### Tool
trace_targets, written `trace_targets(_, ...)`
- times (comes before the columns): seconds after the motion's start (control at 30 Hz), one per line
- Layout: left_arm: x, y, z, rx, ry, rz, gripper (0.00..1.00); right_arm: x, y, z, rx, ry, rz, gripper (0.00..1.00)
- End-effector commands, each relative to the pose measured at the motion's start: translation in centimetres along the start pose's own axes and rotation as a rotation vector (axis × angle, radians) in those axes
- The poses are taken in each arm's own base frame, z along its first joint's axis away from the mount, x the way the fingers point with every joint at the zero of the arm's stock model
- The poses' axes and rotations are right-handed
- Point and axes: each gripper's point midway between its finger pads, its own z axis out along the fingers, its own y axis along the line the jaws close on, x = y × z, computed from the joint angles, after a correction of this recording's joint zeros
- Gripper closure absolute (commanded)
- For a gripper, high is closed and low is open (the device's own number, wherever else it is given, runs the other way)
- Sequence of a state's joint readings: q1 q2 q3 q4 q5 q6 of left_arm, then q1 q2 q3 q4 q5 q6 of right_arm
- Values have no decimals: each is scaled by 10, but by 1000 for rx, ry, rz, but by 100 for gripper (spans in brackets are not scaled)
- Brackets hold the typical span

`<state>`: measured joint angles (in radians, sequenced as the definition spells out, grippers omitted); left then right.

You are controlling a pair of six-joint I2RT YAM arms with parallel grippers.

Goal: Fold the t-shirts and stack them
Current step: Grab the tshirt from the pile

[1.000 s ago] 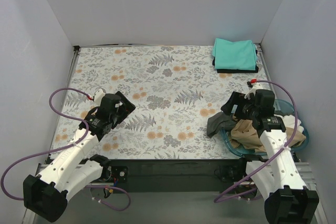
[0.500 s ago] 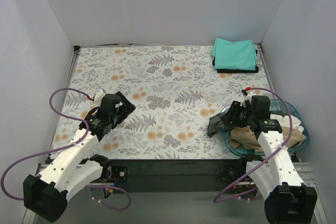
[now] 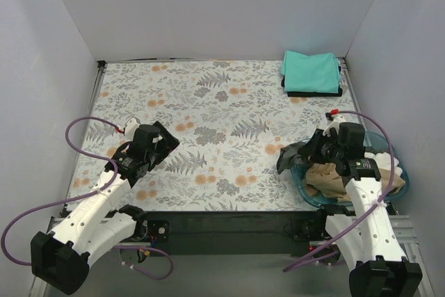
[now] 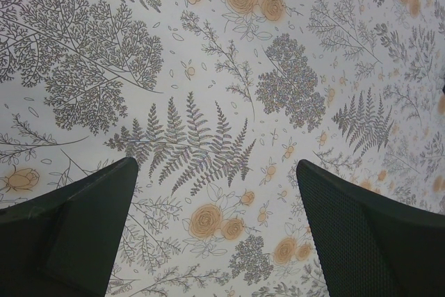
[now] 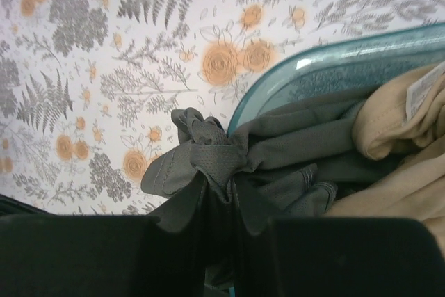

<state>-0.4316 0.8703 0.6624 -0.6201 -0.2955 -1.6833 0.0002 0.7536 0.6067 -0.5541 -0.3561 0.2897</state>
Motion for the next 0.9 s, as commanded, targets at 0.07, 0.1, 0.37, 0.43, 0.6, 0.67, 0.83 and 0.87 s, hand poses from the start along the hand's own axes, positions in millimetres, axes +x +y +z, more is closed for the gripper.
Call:
trace_targets(0.07,-4,-4,-3,17,-18,1,2,-77,24,-44,32,-245,-92,94)
trace_targets(0.1,-6,-5,-4,21,-22,-1,2,-86,27,-50,39,-276,-98,94)
trace_targets(0.37,-5,-3,-3,17,-24,-1,2,-162,54,-116,102,-535,-142,93)
trace_targets(0.43,-6,-3,-4,18,-28,-5,2,-180,68,-135,87,-591,-160,93)
trace_targets(0.6,-8,-3,-5,18,-40,-6,2,-213,89,-177,90,-721,-188,93)
trace_targets(0.67,-9,-3,-4,18,-43,-8,2,-226,94,-194,108,-773,-201,93)
trace_targets(0.83,-9,-2,-4,11,-43,-5,2,-249,96,-225,174,-872,-204,93)
trace_targets(0.87,-9,-2,-4,8,-46,-6,2,-254,99,-234,176,-903,-201,93)
